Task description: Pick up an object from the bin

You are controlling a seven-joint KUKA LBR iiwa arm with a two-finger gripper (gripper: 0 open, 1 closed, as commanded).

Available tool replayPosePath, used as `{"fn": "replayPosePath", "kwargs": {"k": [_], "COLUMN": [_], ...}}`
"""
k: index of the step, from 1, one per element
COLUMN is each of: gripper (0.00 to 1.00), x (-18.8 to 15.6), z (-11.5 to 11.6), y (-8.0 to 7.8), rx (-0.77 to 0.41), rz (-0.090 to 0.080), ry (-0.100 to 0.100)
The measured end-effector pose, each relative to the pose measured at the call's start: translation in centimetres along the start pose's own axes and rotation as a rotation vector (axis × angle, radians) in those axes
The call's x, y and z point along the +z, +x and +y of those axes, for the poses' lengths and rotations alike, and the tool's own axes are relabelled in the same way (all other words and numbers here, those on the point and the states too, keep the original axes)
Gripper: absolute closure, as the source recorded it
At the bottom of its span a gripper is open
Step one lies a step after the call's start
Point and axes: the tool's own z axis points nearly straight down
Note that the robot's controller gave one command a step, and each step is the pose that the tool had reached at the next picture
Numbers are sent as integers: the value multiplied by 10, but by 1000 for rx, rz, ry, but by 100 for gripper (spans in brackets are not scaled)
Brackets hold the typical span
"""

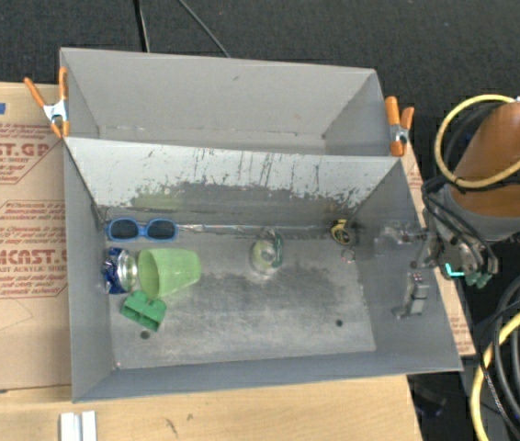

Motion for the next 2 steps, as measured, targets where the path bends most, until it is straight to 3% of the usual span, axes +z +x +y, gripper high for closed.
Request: {"fn": "replayPosePath", "kwargs": {"k": [1,2], "gripper": [0,0], "x": [125,90], "z": [109,163], "y": [-58,-77], "rx": [-126,-281], "rz": [-3,-11], "ry": [-3,0]}}
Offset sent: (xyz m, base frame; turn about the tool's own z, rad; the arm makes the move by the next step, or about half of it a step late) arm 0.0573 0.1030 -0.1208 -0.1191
